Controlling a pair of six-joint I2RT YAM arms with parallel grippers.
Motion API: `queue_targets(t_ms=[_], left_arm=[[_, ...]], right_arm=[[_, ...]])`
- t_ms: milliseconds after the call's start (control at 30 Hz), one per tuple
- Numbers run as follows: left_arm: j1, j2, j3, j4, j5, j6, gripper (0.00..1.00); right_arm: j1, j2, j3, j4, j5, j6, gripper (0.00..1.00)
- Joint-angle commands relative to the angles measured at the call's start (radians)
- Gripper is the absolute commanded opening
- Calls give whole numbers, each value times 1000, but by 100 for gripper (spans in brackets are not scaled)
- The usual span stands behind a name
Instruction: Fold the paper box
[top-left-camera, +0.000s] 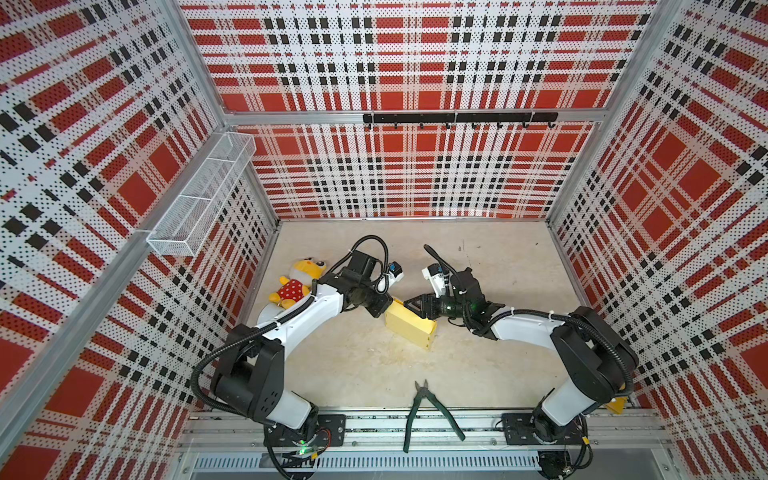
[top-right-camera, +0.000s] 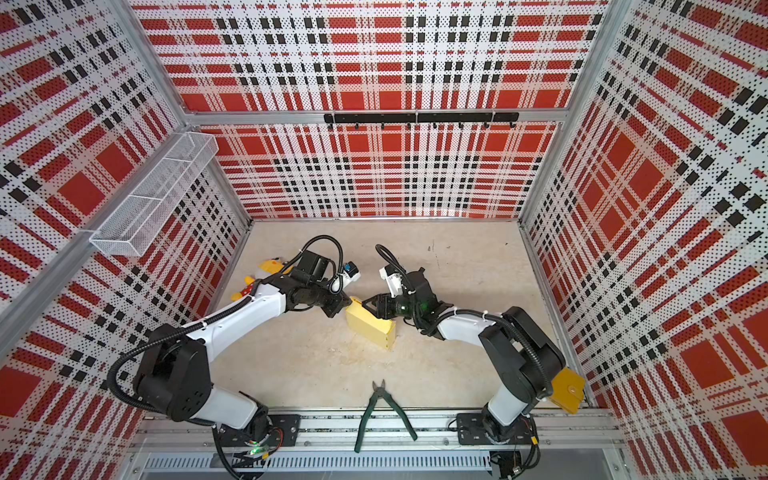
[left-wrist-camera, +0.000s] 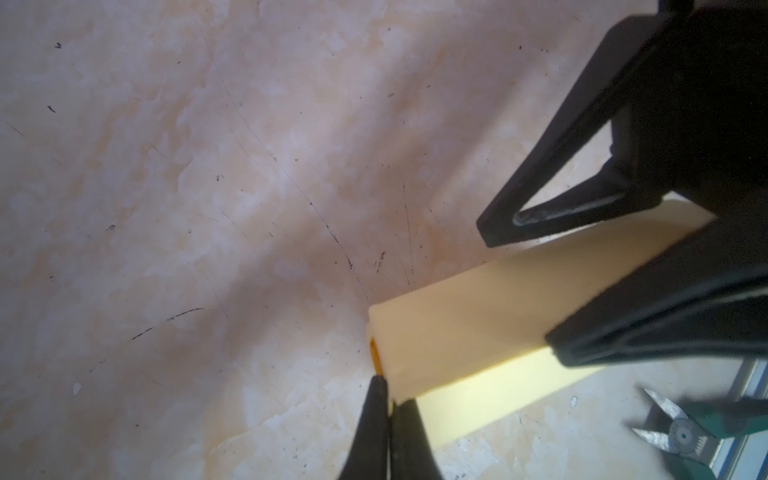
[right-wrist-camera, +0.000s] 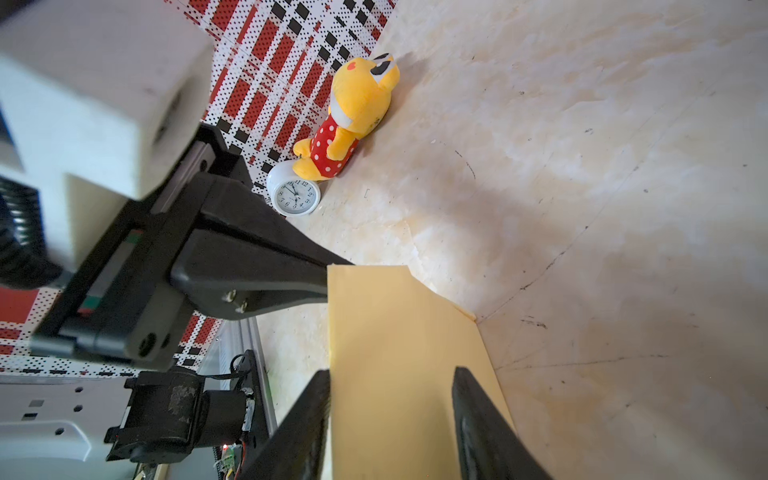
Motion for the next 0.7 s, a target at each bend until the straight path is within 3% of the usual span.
queue_targets(t_ms=[0, 433, 667], left_arm=[[-12, 29, 1, -45, -21, 18, 0], [-10, 22, 5, -45, -22, 9, 3], [-6, 1, -11, -46, -31, 12, 11]], right_arm=[[-3, 36, 14, 2, 0, -19, 45], [52, 66, 71, -177, 78, -142, 44], [66, 68, 63, -190, 125, -191, 43]])
